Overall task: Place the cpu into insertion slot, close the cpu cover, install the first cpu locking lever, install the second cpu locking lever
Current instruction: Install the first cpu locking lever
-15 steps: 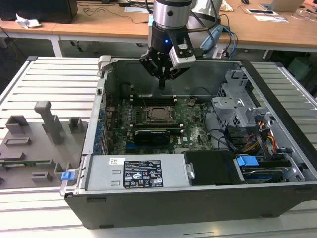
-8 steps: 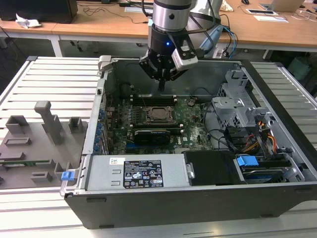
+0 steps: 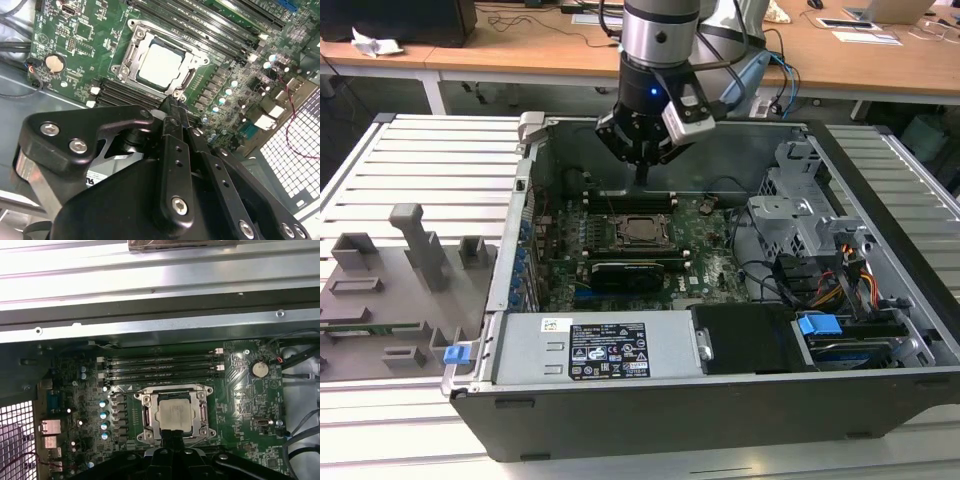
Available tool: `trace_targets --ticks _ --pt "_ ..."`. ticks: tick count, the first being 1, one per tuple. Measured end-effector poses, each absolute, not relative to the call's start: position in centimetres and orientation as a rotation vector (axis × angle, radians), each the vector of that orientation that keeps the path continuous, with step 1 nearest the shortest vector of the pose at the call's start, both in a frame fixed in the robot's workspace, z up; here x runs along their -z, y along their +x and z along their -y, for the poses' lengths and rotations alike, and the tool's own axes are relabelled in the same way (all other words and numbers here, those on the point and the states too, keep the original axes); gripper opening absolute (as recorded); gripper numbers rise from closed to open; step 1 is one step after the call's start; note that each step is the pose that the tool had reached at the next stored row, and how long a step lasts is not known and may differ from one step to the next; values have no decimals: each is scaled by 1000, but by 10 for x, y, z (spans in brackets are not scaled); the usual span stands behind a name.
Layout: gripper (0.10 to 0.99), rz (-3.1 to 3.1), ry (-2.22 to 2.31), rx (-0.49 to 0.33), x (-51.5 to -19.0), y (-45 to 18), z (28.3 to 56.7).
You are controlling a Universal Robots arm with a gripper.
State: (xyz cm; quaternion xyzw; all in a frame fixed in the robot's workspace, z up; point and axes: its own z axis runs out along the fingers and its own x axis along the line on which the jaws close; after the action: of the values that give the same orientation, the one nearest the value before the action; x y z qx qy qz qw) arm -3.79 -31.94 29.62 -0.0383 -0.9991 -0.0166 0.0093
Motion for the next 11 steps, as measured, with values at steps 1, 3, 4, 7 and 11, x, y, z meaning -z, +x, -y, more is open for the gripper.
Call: trace_targets --ticks 1,3,4,7,11 --pt "110 3120 -117 52 -296 -39 319" --pt "110 3120 -112 52 -295 -41 319" --pt "110 3120 -109 53 -294 -42 319" --pt "110 3121 -98 53 -293 -45 319" --pt "110 3122 -81 53 -290 -49 319"
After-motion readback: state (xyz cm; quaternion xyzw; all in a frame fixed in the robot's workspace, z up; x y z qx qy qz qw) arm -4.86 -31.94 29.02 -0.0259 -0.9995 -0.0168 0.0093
